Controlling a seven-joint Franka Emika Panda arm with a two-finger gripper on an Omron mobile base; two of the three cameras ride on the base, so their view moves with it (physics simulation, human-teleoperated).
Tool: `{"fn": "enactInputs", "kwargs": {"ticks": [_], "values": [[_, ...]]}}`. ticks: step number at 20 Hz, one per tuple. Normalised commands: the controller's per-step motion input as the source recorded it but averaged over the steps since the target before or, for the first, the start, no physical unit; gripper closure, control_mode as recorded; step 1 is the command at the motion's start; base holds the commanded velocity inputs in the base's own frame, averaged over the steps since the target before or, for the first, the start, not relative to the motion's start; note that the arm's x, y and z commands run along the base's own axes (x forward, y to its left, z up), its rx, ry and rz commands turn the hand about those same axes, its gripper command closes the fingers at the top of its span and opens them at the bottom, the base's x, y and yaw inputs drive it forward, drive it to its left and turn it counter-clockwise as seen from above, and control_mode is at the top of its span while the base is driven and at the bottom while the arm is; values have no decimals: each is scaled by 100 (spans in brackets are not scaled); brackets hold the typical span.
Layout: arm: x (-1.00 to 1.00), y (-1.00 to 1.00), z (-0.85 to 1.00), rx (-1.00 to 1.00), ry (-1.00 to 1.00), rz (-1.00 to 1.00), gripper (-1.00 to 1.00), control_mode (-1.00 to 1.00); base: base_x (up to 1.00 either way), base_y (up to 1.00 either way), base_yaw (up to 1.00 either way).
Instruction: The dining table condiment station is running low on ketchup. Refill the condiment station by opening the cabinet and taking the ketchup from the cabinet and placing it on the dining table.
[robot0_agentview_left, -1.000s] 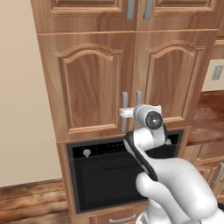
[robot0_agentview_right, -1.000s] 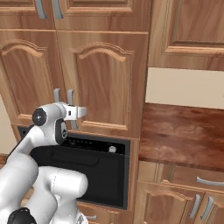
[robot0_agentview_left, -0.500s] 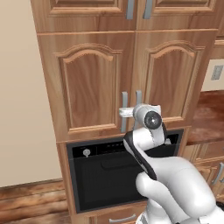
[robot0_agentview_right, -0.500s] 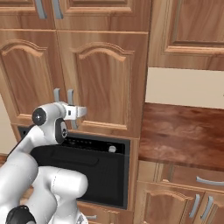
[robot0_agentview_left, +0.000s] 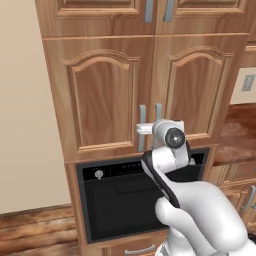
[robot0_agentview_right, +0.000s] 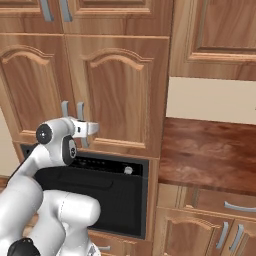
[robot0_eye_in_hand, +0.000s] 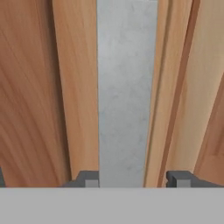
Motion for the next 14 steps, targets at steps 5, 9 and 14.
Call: {"fn": "enactInputs", "kwargs": {"ticks": [5,9,14], "values": [[-26,0,0,0,0,0,100,-100,0,0,0],[-67,0,0,0,0,0,100,-100,0,0,0],[-85,-2,0,0,0,4,100,-100,0,0,0]]}}
